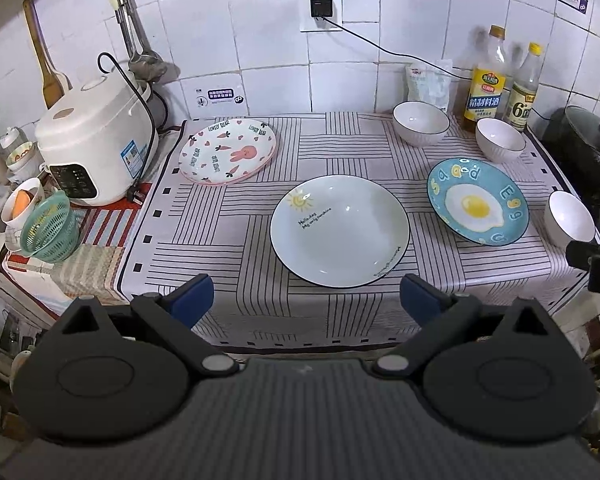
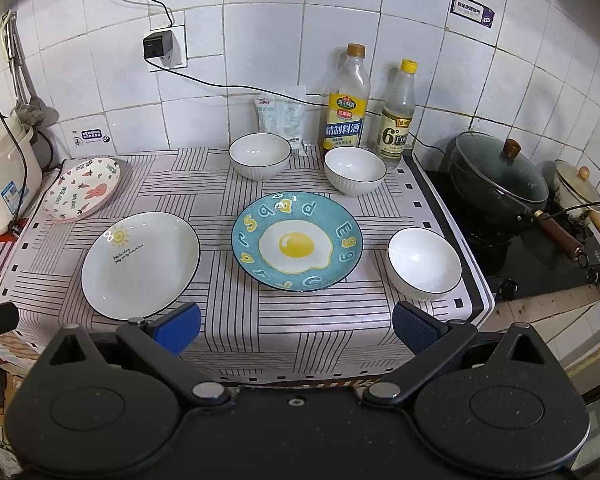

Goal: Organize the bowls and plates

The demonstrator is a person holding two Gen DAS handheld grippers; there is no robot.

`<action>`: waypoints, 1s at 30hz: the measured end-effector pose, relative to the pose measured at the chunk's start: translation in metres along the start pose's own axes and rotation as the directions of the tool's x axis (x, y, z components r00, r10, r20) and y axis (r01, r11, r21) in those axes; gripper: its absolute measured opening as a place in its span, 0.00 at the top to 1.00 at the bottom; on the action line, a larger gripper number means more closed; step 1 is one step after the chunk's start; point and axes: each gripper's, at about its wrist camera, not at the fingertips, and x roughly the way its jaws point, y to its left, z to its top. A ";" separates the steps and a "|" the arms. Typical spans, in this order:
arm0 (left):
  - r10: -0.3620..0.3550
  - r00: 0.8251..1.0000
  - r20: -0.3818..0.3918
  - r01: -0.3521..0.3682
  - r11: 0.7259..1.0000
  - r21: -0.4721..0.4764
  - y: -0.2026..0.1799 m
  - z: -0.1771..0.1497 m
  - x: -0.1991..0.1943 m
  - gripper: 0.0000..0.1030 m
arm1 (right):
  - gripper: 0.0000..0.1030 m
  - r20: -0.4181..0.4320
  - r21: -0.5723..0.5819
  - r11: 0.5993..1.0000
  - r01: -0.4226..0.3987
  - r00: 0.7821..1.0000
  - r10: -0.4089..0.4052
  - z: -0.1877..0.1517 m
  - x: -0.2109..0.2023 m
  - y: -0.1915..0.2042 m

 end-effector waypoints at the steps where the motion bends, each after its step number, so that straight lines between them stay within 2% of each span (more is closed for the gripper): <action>1: -0.001 1.000 -0.001 0.001 1.000 0.001 0.000 0.000 0.000 0.02 | 0.00 0.000 0.000 1.000 -0.001 1.000 0.001 0.000 0.000 0.000; 30: -0.008 1.000 0.003 0.008 1.000 -0.005 0.007 0.001 0.003 0.02 | 0.00 0.005 -0.015 1.000 -0.002 1.000 0.002 0.003 0.002 0.003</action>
